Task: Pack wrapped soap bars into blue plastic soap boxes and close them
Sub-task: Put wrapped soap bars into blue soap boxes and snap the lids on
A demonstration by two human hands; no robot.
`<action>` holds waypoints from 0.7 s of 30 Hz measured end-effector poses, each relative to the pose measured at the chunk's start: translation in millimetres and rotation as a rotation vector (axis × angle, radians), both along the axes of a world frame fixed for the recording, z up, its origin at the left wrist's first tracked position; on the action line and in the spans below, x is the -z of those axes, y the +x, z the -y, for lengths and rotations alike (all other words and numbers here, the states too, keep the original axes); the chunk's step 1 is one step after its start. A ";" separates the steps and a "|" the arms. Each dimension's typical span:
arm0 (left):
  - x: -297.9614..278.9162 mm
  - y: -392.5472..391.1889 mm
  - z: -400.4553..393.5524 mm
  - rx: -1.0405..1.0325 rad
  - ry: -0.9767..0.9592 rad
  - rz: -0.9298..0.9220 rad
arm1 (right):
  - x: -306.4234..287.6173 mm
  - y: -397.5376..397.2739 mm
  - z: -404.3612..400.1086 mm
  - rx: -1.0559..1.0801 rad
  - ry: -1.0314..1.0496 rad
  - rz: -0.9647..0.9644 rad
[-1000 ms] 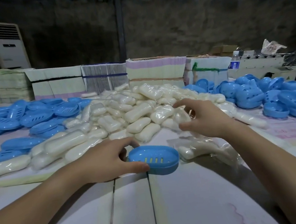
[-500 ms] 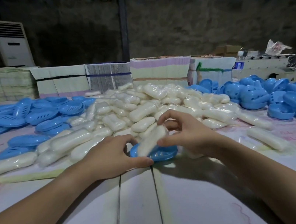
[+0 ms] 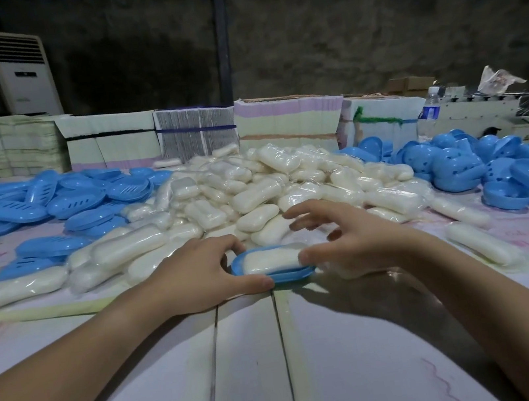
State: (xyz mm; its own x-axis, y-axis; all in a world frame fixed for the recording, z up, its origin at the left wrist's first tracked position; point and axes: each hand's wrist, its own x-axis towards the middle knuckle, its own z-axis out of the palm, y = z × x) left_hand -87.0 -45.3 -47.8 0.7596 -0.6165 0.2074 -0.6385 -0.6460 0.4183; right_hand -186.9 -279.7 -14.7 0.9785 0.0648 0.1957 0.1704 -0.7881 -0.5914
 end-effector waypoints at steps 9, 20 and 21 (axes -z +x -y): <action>0.3 -1.0 0.6 0.004 0.014 0.007 | -1.5 -0.5 -0.4 0.042 0.006 0.062; 1.3 -2.7 0.9 0.007 0.016 0.028 | 5.2 4.7 -9.4 0.031 0.008 0.074; 1.4 -2.7 0.8 0.004 0.017 0.028 | 5.6 4.4 -8.4 0.030 -0.002 0.077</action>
